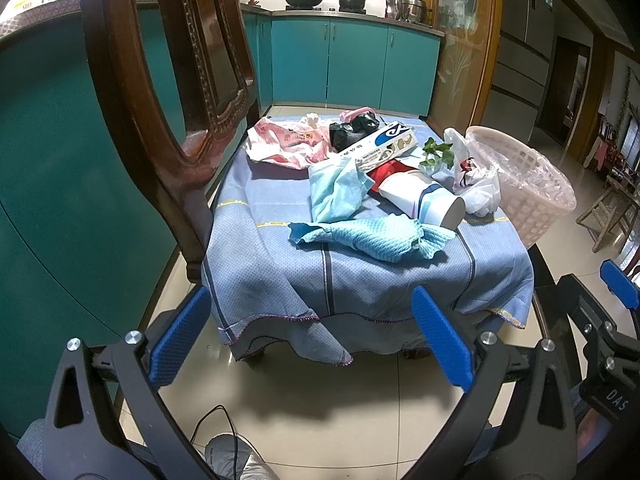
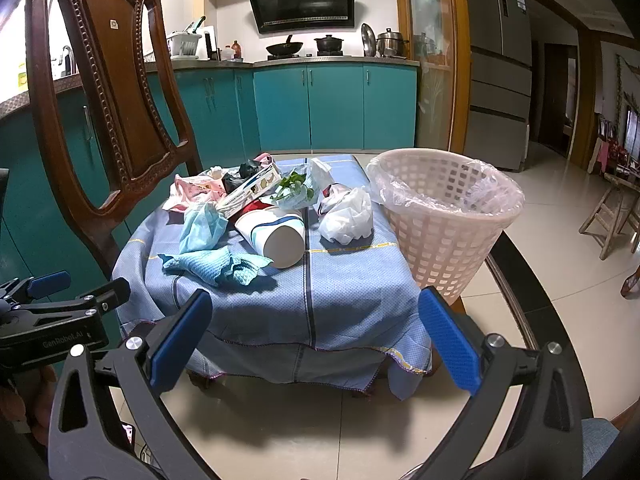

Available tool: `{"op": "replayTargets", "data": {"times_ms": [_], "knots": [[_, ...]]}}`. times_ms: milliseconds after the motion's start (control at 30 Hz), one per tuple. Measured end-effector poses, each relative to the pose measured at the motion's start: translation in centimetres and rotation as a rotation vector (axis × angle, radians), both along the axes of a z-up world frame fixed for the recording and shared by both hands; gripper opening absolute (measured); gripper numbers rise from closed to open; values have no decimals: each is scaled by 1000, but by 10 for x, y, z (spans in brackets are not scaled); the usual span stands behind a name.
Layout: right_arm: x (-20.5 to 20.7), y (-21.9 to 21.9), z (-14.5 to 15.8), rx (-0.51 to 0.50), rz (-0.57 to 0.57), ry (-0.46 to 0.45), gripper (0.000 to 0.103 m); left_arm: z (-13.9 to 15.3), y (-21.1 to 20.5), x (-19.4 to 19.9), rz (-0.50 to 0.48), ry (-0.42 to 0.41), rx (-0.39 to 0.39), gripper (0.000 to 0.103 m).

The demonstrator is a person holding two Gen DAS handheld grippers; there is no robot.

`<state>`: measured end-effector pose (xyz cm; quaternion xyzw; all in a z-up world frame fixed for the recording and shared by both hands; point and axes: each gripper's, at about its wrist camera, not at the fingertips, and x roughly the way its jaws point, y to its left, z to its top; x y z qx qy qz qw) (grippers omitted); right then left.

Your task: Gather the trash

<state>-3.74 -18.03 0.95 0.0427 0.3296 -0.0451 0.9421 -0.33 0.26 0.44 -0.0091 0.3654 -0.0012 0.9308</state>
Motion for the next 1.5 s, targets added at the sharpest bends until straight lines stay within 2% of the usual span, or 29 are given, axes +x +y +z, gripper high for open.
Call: {"op": "replayTargets", "data": {"times_ms": [600, 833, 1033, 1233, 1300, 1367, 1400, 1500], "knots": [[0, 0, 0, 4, -1, 0, 100, -4, -3, 2, -29, 31, -11, 100], [-4, 0, 6, 0, -9, -34, 100, -6, -6, -3, -27, -4, 26, 100], [-15, 2, 19, -62, -18, -107, 100, -14, 6, -7, -41, -6, -151, 100], [-30, 2, 33, -97, -22, -175, 100, -16, -2, -17, -124, -24, -62, 100], [-33, 2, 35, -99, -20, -207, 100, -17, 0, -20, -106, -16, -71, 100], [-35, -1, 34, -77, -15, -234, 100, -18, 0, -19, -114, 26, -67, 100], [-33, -3, 31, -61, -8, -230, 100, -19, -3, -19, -129, 40, -42, 100], [-18, -9, 19, -32, -4, -114, 100, -18, -7, -20, -139, 56, 0, 100]]}}
